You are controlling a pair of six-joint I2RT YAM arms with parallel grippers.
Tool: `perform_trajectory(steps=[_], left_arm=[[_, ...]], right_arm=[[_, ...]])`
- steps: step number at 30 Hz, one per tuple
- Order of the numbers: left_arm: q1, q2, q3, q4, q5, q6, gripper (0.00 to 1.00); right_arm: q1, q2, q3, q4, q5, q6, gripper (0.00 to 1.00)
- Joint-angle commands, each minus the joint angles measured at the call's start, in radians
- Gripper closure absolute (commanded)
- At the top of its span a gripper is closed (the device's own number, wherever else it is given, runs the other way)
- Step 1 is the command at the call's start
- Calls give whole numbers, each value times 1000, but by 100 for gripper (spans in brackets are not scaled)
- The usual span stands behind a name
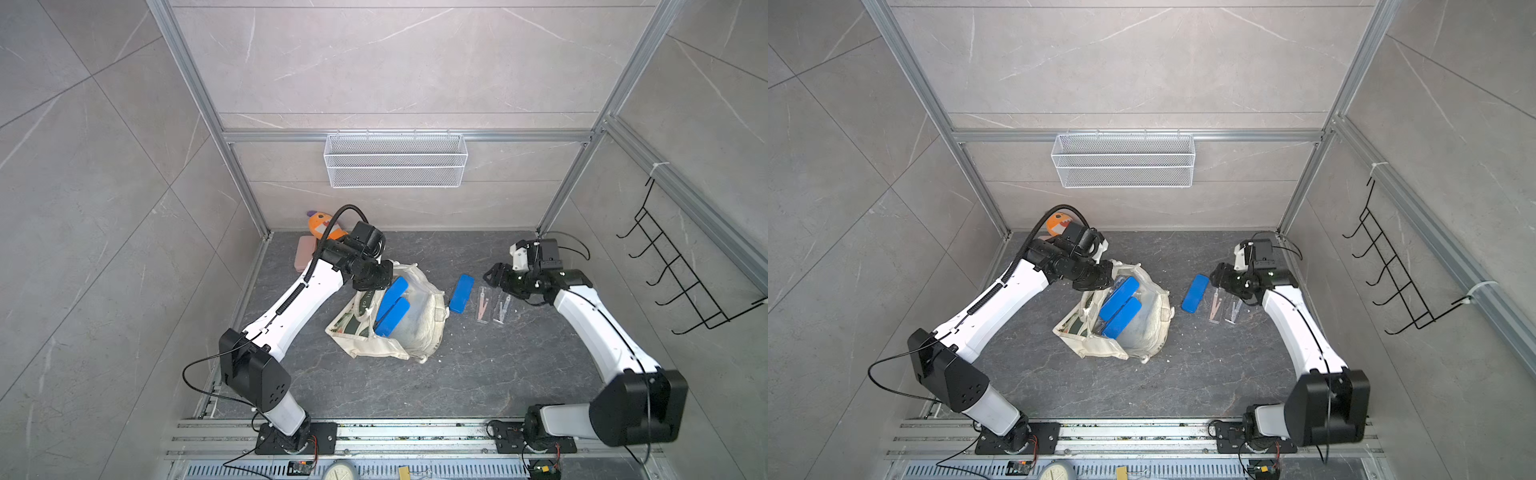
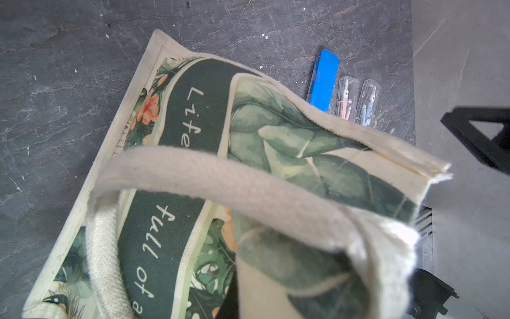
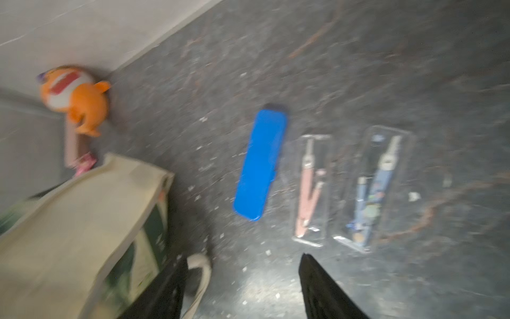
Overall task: Take out the compass set from the canvas bag
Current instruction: Place the compass set at the center of the board.
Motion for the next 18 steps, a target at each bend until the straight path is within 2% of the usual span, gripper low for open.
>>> perform_trajectory(steps=[1,5,8,12,18], left_arm=[[-2,-8,33,-39,6,-23,100],[-2,-18,22,-45,3,-21,100],[-2,-17,30,-58,3,-2,100],[-3,-30,18,-39,11,1,100],[-2,-14,24,3,38,1,100]], right_arm=[[88,-101,-103,69,-188,38,31],[157,-212,-196,78,-217,66,29],[184,-244,-248,92,-242,105,30],[250,-253,-295,134,-239,161,30],[361,-197,-296,174,-156,214,30]])
